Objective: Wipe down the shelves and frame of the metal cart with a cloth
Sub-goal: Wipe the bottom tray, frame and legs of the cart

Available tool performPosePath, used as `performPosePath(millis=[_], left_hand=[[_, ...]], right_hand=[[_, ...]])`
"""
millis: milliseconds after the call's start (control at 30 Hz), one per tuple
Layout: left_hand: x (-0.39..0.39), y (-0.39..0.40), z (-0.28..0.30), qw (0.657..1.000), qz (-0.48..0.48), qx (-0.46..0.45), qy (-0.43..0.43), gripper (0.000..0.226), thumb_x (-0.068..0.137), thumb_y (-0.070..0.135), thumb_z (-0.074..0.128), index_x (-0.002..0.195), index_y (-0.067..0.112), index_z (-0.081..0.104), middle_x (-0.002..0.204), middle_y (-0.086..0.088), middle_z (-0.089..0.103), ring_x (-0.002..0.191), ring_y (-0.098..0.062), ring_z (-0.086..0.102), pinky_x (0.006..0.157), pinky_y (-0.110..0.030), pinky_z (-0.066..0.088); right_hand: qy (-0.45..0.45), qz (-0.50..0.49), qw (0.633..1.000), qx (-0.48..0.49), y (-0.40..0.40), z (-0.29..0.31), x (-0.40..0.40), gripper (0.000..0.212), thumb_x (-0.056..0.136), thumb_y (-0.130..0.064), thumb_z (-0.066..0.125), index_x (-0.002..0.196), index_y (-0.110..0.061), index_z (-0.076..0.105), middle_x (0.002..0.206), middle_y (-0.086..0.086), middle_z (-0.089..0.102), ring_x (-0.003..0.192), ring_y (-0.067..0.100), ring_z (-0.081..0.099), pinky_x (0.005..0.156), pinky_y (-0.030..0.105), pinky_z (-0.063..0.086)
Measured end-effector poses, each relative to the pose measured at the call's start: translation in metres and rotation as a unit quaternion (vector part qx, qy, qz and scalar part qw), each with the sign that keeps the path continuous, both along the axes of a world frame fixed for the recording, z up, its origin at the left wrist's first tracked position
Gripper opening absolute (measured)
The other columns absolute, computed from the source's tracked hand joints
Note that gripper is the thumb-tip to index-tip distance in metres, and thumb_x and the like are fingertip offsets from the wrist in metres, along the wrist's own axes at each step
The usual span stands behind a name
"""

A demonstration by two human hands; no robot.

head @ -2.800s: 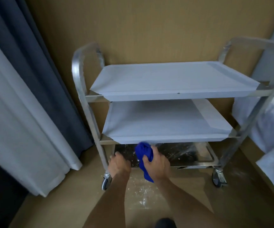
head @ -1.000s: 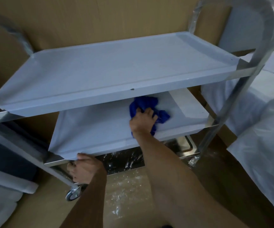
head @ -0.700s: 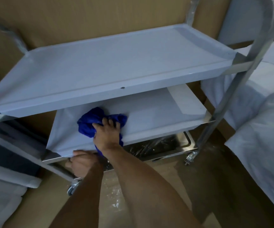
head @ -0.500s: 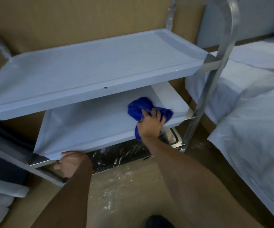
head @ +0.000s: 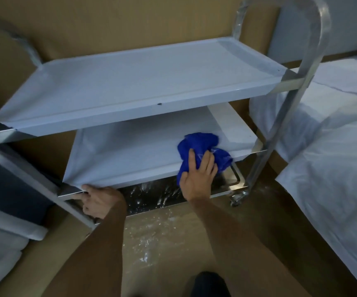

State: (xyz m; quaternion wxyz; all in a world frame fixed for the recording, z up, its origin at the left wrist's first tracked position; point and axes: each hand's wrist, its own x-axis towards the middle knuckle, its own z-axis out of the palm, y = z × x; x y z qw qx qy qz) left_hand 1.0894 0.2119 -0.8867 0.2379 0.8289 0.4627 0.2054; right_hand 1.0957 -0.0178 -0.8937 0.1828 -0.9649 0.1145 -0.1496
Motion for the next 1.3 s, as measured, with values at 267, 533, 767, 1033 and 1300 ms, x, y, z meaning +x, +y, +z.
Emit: performPosePath(millis=[267,533,767,1033,1300], left_hand=[[-0.036,0.051,0.015,0.997,0.026,-0.024,-0.067,0.056,0.092,0.011,0.054,0.143,0.002,0.033,0.133,-0.026,0.046,0.115,-0.044,0.051,0.098,-0.052,0.04],[-0.024,0.128,0.015,0.985,-0.051,-0.094,-0.134,0.021,0.103,0.021,0.037,0.114,0.01,0.051,0.108,-0.019,0.066,0.098,-0.039,0.062,0.085,-0.046,0.05],[-0.038,0.154,0.013,0.964,-0.111,-0.14,-0.199,0.024,0.099,0.028,0.045,0.106,0.017,0.066,0.097,-0.01,0.07,0.09,-0.03,0.063,0.078,-0.034,0.048],[-0.041,0.168,0.027,0.972,-0.085,-0.168,-0.138,0.032,0.1,0.041,0.04,0.113,0.021,0.061,0.106,-0.009,0.069,0.098,-0.031,0.062,0.082,-0.038,0.047],[-0.038,0.15,0.034,0.987,-0.028,-0.151,-0.054,0.034,0.104,0.042,0.033,0.118,0.015,0.048,0.115,-0.013,0.061,0.101,-0.032,0.059,0.085,-0.047,0.045]], right_hand=[[0.023,0.187,0.969,-0.161,0.032,0.016,0.006,0.073,0.089,-0.052,0.051,0.154,-0.035,0.024,0.144,0.015,0.038,0.13,0.032,0.037,0.109,0.049,0.027],[0.052,0.16,0.981,-0.095,0.081,0.014,0.006,0.069,0.094,-0.051,0.027,0.157,-0.03,0.008,0.161,0.021,0.009,0.148,0.04,0.011,0.121,0.056,0.008],[-0.007,0.36,0.921,-0.147,0.285,0.01,-0.008,0.079,0.096,-0.035,0.053,0.157,-0.028,0.003,0.16,0.026,0.013,0.148,0.042,0.015,0.119,0.054,0.015],[-0.023,0.29,0.952,-0.094,0.328,0.005,-0.027,0.069,0.094,-0.031,0.058,0.153,-0.031,0.024,0.156,0.017,0.033,0.146,0.034,0.027,0.117,0.05,0.02],[0.0,0.19,0.98,-0.06,0.191,0.0,-0.021,0.084,0.09,-0.028,0.066,0.156,-0.035,0.016,0.162,0.014,0.015,0.152,0.031,0.007,0.123,0.049,0.005]])
